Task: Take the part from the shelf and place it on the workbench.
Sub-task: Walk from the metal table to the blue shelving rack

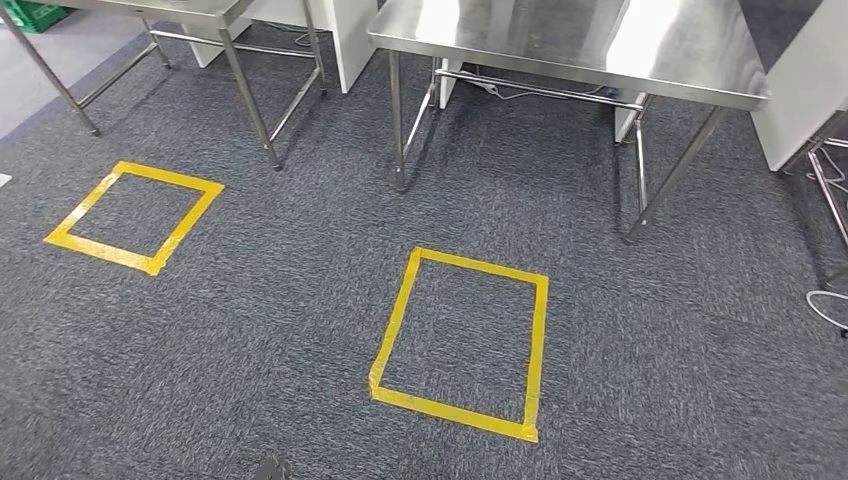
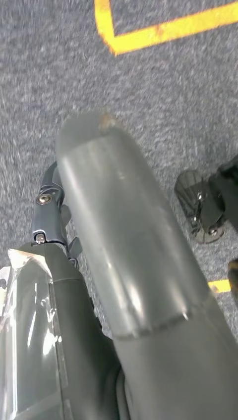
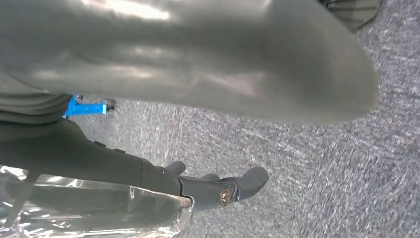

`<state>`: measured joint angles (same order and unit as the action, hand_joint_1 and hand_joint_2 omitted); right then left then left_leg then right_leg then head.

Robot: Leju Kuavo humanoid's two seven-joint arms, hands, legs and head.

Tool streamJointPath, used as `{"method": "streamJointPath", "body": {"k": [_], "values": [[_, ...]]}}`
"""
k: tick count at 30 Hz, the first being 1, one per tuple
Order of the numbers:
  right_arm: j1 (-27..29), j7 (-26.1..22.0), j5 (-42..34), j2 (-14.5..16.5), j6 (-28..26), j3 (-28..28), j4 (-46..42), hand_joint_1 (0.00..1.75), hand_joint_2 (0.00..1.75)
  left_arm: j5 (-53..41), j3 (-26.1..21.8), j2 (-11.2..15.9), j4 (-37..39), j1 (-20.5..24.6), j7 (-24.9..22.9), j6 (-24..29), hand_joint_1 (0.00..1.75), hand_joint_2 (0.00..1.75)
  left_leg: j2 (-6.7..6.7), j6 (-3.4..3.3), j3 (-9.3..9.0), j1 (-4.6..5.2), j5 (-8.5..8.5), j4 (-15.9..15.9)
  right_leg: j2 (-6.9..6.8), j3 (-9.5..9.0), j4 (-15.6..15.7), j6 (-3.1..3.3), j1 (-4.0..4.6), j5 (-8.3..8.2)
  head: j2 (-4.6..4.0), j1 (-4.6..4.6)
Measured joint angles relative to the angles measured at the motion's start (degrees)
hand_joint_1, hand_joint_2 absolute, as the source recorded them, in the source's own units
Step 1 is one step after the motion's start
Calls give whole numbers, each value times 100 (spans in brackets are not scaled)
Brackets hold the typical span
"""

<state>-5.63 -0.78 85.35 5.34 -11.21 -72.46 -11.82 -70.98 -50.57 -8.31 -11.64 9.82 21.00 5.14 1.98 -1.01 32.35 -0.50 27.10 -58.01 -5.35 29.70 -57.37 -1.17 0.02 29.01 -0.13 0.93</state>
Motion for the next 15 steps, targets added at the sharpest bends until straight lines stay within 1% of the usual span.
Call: {"method": "streamJointPath", "body": {"k": [1, 2, 3, 4, 5, 6, 7, 8, 9, 10, 11, 12, 13, 14, 15], "values": [[1, -3, 0, 3, -1, 1, 0, 0, 0, 0, 5, 1, 0, -6, -1, 1, 0, 0, -49, -49, 3, -4, -29, 25, 75, 40, -96, -14, -10, 70, 0, -3], [5, -7, 1, 8, -1, 2, 0, 0, 0, 0, 8, 2, 0, -2, -1, 2, 0, 0, -94, -96, 8, -15, -59, 49, 191, 129, -301, -14, -24, 196, 0, -9], [15, -11, 2, 12, -2, 3, 1, 0, 0, 1, 11, 1, 0, 3, -2, 4, 0, 0, -142, -127, 22, -23, -81, 57, 329, 280, -626, 3, -48, 368, 0, -16], [26, -15, 5, 17, -4, 3, 1, 0, 0, 1, 13, 2, -1, 7, -2, 6, 0, 0, -198, -148, 43, -23, -95, 58, 424, 458, -1025, 21, -57, 552, 0, -20], [35, -17, 9, 22, -5, 4, 1, 0, 0, 1, 14, 2, -1, 4, -3, 9, 0, 0, -256, -156, 61, -21, -106, 56, 472, 624, -1392, 18, -67, 690, 0, -23], [43, -17, 11, 22, -8, 4, 1, 0, 0, 1, 14, 3, -1, -6, -4, 10, 0, 0, -318, -156, 72, -19, -115, 55, 493, 722, -1618, -6, -76, 752, 0, -22], [47, -18, 15, 21, -10, 5, 0, 0, 0, 1, 14, 3, 0, -19, -5, 10, 0, 0, -380, -150, 78, -21, -123, 53, 503, 711, -1618, -53, -85, 715, 0, -23], [47, -20, 20, 19, -11, 7, 0, 0, 0, 3, 14, 2, 1, -28, -7, 11, 0, 0, -444, -138, 79, -25, -131, 50, 515, 589, -1385, -111, -102, 592, 0, -23], [45, -23, 31, 14, -13, 12, 0, 0, 0, 5, 14, 0, 1, -33, -7, 15, 0, 0, -507, -121, 79, -32, -139, 45, 556, 386, -983, -169, -127, 421, 0, -24], [42, -28, 47, 10, -13, 20, 0, 0, 0, 10, 14, -2, 1, -34, -7, 22, 0, 0, -564, -95, 84, -31, -146, 34, 635, 192, -566, -208, -147, 272, 0, -26], [40, -36, 69, 9, -13, 32, 1, 0, 0, 16, 14, -3, 0, -33, -7, 32, 0, 0, -617, -64, 92, -25, -150, 21, 697, 53, -246, -211, -157, 160, 0, -25], [38, -42, 94, 9, -13, 49, 1, 0, 0, 24, 13, -3, -1, -35, -5, 45, 0, 0, -658, -31, 105, -17, -155, 11, 745, -18, -62, -188, -155, 100, 0, -22], [37, -48, 118, 10, -12, 69, 1, 0, 0, 35, 13, -2, 0, -41, -2, 60, 0, 0, -691, 5, 118, -11, -164, 8, 754, -35, -17, -145, -137, 84, 0, -19], [34, -57, 149, 11, -8, 93, 1, 0, 0, 54, 11, -2, 1, -55, 4, 76, 0, 0, -722, 38, 131, -15, -178, 14, 716, -38, -23, -98, -118, 67, 0, -14], [30, -71, 184, 10, -2, 120, 1, 0, 0, 81, 9, -1, 1, -73, 14, 94, 0, 0, -722, 67, 146, -29, -181, 8, 682, -46, -25, -55, -132, 51, 0, -11]]}}
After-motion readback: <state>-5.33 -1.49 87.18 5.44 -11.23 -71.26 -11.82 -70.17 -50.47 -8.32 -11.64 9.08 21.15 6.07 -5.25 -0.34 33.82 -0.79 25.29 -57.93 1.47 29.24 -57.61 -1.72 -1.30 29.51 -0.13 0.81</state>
